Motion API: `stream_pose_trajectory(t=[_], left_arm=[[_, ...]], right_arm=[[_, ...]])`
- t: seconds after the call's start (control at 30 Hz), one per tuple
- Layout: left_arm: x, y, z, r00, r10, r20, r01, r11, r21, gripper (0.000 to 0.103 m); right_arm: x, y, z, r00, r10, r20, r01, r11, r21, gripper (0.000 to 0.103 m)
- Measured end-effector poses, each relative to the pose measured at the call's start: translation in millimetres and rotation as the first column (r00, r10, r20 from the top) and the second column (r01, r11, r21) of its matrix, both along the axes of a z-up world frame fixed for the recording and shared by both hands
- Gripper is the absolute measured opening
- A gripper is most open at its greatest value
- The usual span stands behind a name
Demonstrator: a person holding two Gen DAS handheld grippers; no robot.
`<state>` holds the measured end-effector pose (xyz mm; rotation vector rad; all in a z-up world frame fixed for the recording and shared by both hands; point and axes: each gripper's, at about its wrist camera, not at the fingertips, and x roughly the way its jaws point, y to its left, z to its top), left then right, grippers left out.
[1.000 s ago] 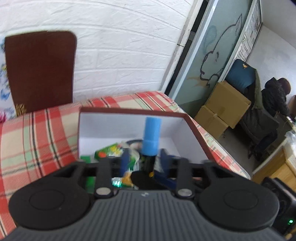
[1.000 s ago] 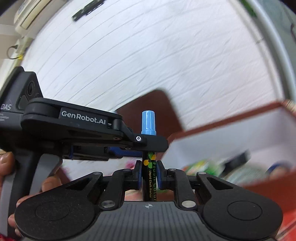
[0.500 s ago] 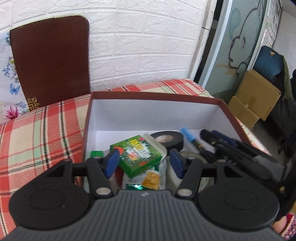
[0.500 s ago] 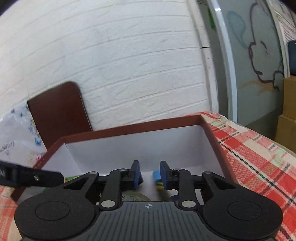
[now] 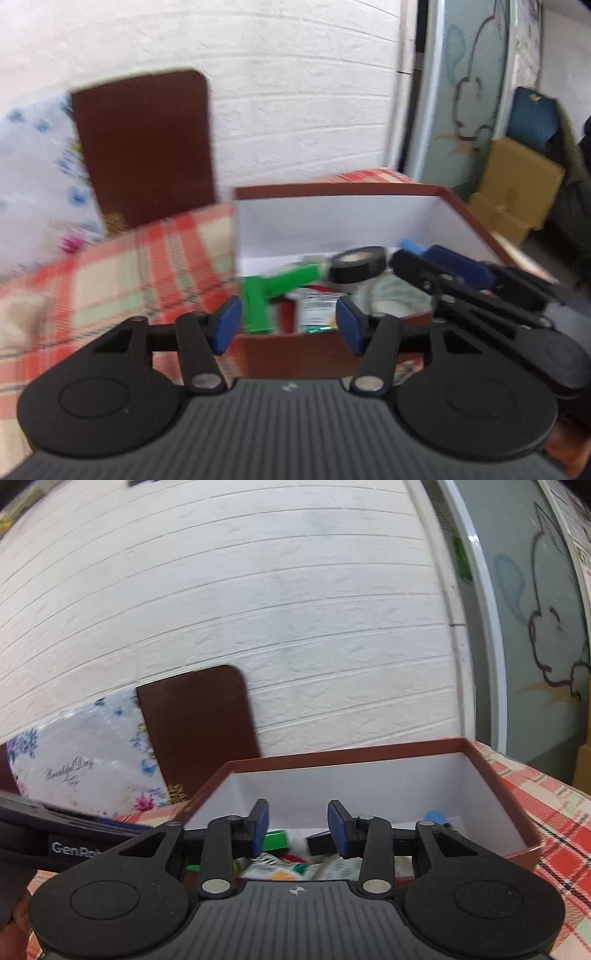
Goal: Organize objects
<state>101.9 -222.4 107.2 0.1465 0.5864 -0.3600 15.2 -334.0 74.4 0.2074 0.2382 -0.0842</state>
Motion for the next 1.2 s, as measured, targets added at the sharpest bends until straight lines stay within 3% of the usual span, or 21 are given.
stream_pose_trajectory(t=[0.1,0.27,0.5,0.83,0.9,0.97,1.0,1.07,1.2], left_arm=[[-8,20,-1,1.000,0.018,0.013,-0.018,1.000,0.012,0.065],[-9,67,-13,0.992,0.126,-0.013,-0.126,0.992,0.009,0.065],[-8,141,-34,0.956,0.286,-0.059,-0.286,0.958,-0.003,0.065],[-5,236,-69,0.885,0.457,-0.085,-0.456,0.889,0.035,0.066],[-2,260,-78,0.859,0.504,-0.087,-0.502,0.864,0.047,0.066],[3,289,-90,0.816,0.568,-0.108,-0.566,0.823,0.047,0.066],[5,304,-96,0.792,0.599,-0.121,-0.599,0.800,0.040,0.070],[-2,328,-104,0.770,0.632,-0.084,-0.636,0.772,-0.014,0.086],[-11,336,-109,0.767,0.640,-0.039,-0.641,0.764,-0.069,0.089]], right_arm=[[1,14,-1,0.999,0.030,-0.010,-0.030,0.999,0.011,0.037],[3,50,0,0.994,0.109,-0.032,-0.110,0.994,-0.028,0.041],[12,106,0,0.975,0.215,-0.064,-0.220,0.972,-0.080,0.042],[34,177,-23,0.929,0.321,-0.181,-0.346,0.929,-0.129,0.049],[39,187,-28,0.917,0.339,-0.209,-0.371,0.918,-0.140,0.050],[44,198,-32,0.908,0.352,-0.228,-0.392,0.906,-0.162,0.056],[47,203,-33,0.904,0.358,-0.235,-0.401,0.900,-0.173,0.058],[55,214,-35,0.896,0.367,-0.250,-0.417,0.889,-0.189,0.061],[81,237,-38,0.876,0.398,-0.271,-0.454,0.871,-0.187,0.064]])
